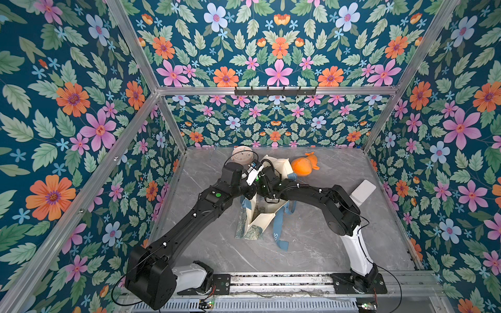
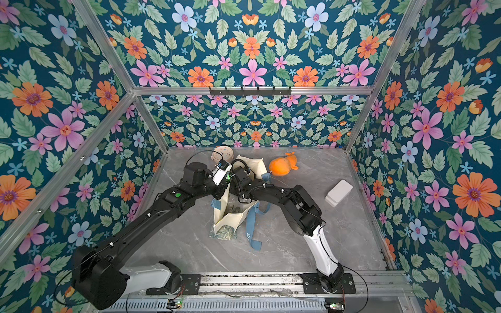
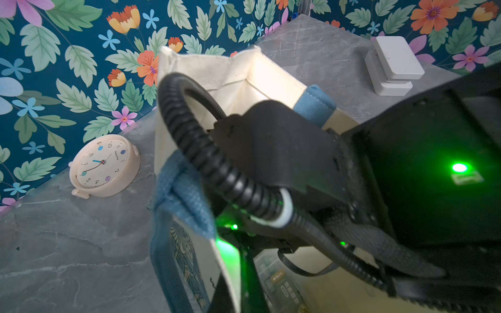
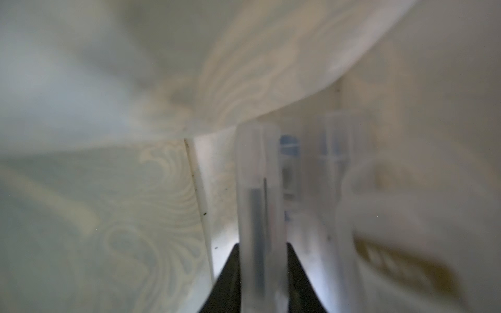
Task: Take out the compass set from the canvas bag
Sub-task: Pick up the compass set from the canvas bag.
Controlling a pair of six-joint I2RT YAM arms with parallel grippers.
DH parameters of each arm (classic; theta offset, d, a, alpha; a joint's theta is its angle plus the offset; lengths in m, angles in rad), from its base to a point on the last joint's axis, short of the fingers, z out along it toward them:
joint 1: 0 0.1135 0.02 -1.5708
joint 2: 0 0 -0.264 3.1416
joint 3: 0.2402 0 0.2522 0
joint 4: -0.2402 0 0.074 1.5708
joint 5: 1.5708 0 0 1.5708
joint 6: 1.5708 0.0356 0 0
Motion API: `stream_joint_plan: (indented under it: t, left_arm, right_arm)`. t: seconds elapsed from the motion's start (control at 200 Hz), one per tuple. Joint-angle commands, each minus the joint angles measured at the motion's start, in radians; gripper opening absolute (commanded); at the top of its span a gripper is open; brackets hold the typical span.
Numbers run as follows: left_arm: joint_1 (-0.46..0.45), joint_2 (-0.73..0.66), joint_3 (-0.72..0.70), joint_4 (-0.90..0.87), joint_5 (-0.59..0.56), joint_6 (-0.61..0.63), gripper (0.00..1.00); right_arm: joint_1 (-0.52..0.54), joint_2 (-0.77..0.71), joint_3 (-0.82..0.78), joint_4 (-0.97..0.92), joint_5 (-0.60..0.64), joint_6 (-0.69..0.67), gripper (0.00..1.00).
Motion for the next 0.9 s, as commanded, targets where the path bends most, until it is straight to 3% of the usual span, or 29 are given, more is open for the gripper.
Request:
stream_joint_plan:
  t: [0.0, 0.345, 0.895]
  left_arm:
    - [-0.003, -0.033, -0.005, 0.126, 0.061, 0.017, 0.0]
    - [-0.003, -0.064, -0.013, 0.121, -0.024, 0.012, 0.0]
    - [-0.003, -0.083, -0.044, 0.143, -0.117, 0.006, 0.0]
  right_arm:
    - [-0.01, -0.034, -0.014, -0.046, -0.066, -0.08, 0.21]
    - [-0.015, -0.211, 0.007, -0.099, -0.056, -0.237, 0.13]
    - [-0.019, -0.36, -0.006, -0.182, -0.081, -0.321, 0.12]
